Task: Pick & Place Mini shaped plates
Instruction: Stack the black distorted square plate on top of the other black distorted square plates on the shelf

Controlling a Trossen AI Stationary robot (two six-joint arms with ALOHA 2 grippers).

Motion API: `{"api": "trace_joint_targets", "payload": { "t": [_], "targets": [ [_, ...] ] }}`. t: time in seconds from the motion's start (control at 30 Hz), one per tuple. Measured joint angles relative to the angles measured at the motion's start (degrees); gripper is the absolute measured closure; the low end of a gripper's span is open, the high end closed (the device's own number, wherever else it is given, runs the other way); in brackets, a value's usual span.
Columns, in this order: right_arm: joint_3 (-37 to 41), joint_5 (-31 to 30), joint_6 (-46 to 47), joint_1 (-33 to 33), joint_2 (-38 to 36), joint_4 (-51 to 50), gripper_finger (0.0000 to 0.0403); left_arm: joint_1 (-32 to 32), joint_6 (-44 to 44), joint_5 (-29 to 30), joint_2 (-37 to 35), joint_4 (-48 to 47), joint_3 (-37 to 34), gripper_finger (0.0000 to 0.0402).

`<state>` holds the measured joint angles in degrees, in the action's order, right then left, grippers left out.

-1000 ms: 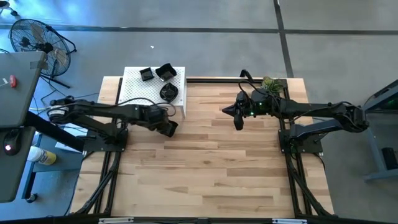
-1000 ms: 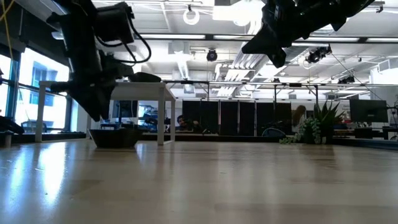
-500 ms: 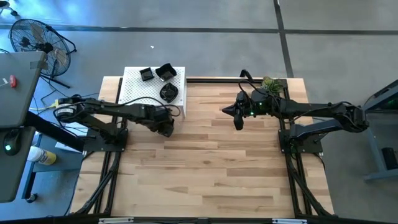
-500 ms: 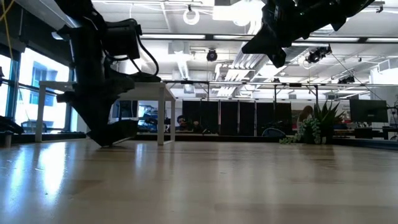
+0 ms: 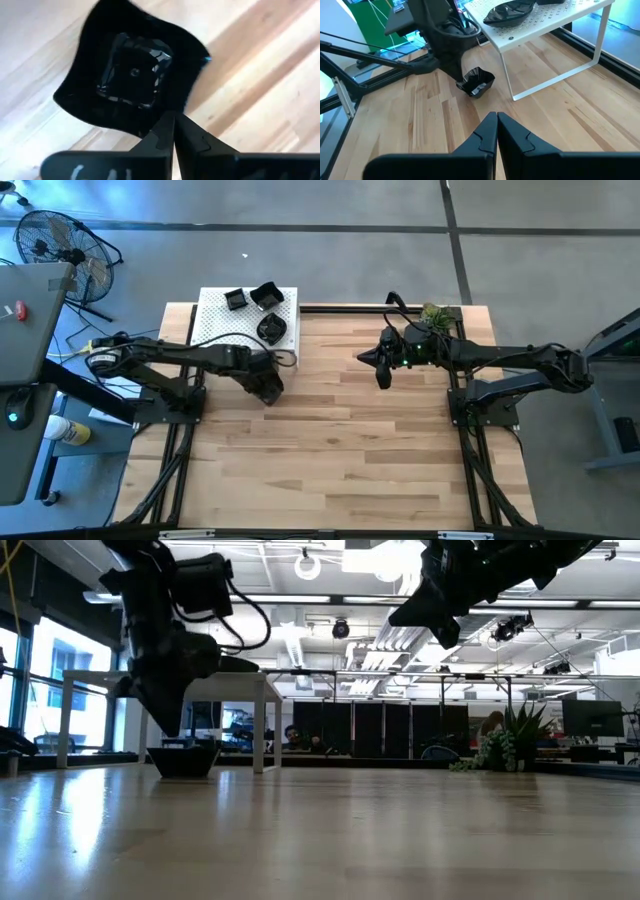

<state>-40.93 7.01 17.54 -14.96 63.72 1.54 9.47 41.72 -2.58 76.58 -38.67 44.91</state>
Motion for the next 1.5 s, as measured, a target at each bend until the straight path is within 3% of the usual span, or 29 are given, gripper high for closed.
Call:
{"api": "trace_joint_targets", "payload": {
  "t": [0.17,0.33,0.73,0.83,0.97,1.27,1.5],
  "targets": [
    [0.0,0.0,0.24,0.0,0.0,0.0,0.0396,-2.56,-0.42,-1.3,-0.01,-6.73,3.73,0.0397],
    [0.0,0.0,0.02,0.0,0.0,0.0,0.0396,-5.05,12.93,-0.61,-2.56,-9.95,4.51,0.0397],
    [0.0,0.02,-2.58,0.0,0.0,0.0,0.0396,-10.33,47.49,17.19,-21.31,-7.86,-5.11,0.04],
    [0.0,0.02,-2.75,-0.01,0.02,0.0,0.0396,-10.19,52.59,18.36,-23.33,-7.88,-6.55,0.04],
    [0.0,0.02,-3.75,0.0,0.02,0.02,0.0396,-10.2,56.17,18.61,-23.25,-7.8,-6.65,0.0386],
    [0.0,0.05,-5.01,0.0,0.02,0.02,0.0396,-10.2,64.99,18.7,-17.5,-7.25,-6.65,0.0292],
    [0.0,0.92,-4.98,0.0,0.02,0.02,0.0396,-10.2,66.17,19.59,-11.58,-2.8,-6.67,0.0285]
  ]
}}
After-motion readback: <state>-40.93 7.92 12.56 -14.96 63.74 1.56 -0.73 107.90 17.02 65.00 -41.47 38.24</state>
